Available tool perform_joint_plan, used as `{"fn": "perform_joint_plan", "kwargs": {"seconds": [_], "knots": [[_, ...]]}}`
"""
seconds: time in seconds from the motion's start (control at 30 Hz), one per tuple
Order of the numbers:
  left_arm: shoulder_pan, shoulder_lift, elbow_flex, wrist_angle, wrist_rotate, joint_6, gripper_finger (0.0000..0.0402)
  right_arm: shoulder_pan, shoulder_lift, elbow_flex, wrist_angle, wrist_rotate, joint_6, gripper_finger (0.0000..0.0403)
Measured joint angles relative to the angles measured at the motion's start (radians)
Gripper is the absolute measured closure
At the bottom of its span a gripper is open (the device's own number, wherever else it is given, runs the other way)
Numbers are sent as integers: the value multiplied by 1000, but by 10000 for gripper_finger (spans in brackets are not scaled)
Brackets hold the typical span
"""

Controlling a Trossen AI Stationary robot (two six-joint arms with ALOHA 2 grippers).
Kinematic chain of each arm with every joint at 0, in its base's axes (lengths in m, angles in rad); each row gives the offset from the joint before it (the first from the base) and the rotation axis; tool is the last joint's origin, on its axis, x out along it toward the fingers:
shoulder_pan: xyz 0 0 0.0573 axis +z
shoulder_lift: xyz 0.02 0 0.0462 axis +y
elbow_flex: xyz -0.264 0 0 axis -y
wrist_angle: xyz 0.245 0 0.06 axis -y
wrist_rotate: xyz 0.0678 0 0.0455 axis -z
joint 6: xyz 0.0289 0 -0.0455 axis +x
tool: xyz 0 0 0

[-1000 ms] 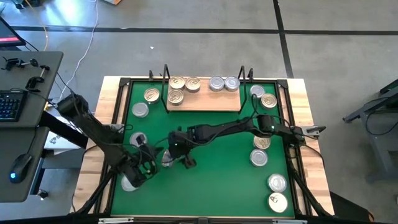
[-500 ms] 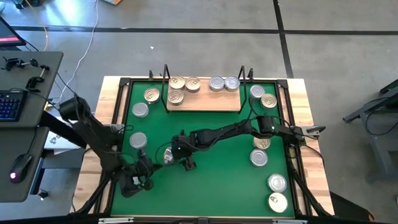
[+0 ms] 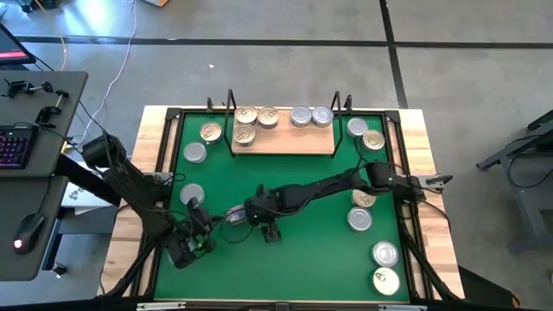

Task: Stack canned seafood by type on shelf
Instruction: Put the blue pink tuna can on the shelf

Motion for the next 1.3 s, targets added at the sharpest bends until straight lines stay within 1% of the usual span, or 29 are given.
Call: {"fn": "perform_joint_plan", "kwargs": {"seconds": [0.07,0.17,0.23,0.3,0.33,0.4,0.47,0.53,0.6,0.7,0.83,0.9,0.97,1.03,1.07,1.17,1.3], "knots": [[-7,-1,0,6,-5,6,401,29,-62,-121,76,19,0,128],[-15,7,0,9,-25,6,401,74,-172,-355,271,73,33,128],[-17,12,-3,14,-39,7,401,76,-238,-503,467,108,73,128],[-15,16,-5,16,-50,6,401,64,-275,-626,715,131,93,128],[-13,18,-6,16,-51,6,402,59,-278,-672,826,136,92,128],[-8,18,-6,16,-52,6,401,47,-276,-742,995,128,66,128],[-2,18,-6,20,-53,6,402,37,-271,-778,1110,115,16,128],[-1,18,-6,21,-54,6,401,18,-271,-792,1186,114,-13,128],[4,18,-6,21,-54,6,401,1,-271,-790,1220,116,-4,128],[5,18,-6,22,-54,6,402,-20,-270,-763,1214,100,1,128],[5,18,-6,22,-54,-2,402,-53,-270,-714,1198,-16,-56,126],[5,18,-6,22,-54,-2,401,-67,-270,-683,1162,-46,-66,120],[5,18,-6,22,-54,-2,401,-80,-270,-644,1102,-87,-76,108],[5,18,-6,21,-54,-2,401,-91,-269,-596,1016,-159,-92,95],[5,18,-6,21,-54,-2,401,-95,-261,-571,985,-175,-91,90],[5,18,-6,20,-54,-2,402,-99,-239,-518,940,-171,-110,81],[5,18,-6,16,-53,7,401,-99,-193,-474,984,-164,-195,80]]}}
